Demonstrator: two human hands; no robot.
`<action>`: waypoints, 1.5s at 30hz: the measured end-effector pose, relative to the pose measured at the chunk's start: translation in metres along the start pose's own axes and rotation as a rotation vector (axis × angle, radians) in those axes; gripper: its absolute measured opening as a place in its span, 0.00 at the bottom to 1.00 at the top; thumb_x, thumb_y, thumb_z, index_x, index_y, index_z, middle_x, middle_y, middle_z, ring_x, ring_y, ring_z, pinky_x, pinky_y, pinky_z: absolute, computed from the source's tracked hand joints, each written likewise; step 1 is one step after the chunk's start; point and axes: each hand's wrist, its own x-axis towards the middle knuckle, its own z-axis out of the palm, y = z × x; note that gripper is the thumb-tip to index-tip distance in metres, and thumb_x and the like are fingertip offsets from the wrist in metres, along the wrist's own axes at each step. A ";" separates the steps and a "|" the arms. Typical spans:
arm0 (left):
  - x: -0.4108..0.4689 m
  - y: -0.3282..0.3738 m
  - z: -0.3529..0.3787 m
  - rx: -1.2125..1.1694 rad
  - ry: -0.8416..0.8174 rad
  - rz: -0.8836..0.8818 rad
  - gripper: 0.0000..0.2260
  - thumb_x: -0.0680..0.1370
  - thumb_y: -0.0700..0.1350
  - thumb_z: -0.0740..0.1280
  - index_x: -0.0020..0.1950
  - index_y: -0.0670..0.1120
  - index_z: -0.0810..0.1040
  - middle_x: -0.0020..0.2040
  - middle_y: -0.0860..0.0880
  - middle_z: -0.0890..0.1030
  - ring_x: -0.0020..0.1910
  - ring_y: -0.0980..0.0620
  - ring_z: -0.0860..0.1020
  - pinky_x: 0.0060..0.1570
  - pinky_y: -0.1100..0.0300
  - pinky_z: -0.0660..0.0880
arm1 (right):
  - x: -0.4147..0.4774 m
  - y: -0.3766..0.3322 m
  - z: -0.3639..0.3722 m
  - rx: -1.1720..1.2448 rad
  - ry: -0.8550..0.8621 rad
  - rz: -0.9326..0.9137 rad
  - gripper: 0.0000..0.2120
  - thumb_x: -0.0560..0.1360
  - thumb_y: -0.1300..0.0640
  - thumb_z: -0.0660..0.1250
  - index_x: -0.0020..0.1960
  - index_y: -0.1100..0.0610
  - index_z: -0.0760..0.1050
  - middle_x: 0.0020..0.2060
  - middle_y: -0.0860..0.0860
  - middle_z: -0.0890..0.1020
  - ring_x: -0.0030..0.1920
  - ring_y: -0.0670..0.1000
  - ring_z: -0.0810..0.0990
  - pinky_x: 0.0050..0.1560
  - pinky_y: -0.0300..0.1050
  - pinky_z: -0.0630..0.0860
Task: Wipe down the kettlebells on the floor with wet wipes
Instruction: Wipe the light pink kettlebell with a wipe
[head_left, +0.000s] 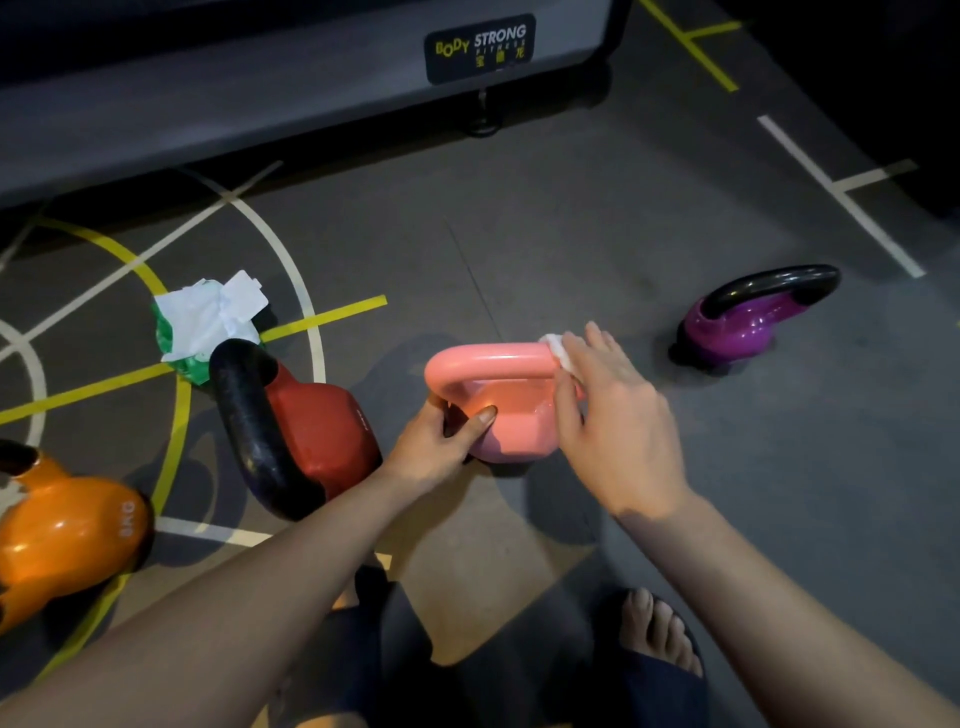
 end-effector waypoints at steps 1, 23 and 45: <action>0.000 0.000 0.000 -0.001 -0.002 0.001 0.26 0.81 0.54 0.68 0.76 0.50 0.66 0.63 0.58 0.73 0.63 0.61 0.69 0.58 0.68 0.63 | -0.004 0.002 0.004 0.059 -0.012 -0.017 0.16 0.82 0.55 0.64 0.69 0.52 0.77 0.70 0.58 0.77 0.73 0.57 0.73 0.63 0.54 0.76; -0.002 0.000 -0.002 0.023 0.003 0.032 0.25 0.81 0.55 0.67 0.76 0.50 0.65 0.64 0.57 0.72 0.64 0.60 0.68 0.61 0.67 0.62 | 0.047 0.038 0.028 0.217 0.056 0.084 0.22 0.82 0.50 0.53 0.33 0.58 0.70 0.30 0.52 0.78 0.38 0.59 0.78 0.48 0.51 0.75; 0.001 -0.002 -0.003 -0.006 -0.045 0.044 0.19 0.81 0.53 0.68 0.69 0.55 0.65 0.65 0.54 0.75 0.66 0.57 0.73 0.61 0.65 0.65 | 0.067 -0.016 0.011 -0.209 -0.311 -0.057 0.22 0.84 0.49 0.50 0.62 0.50 0.82 0.69 0.52 0.78 0.76 0.52 0.68 0.76 0.45 0.57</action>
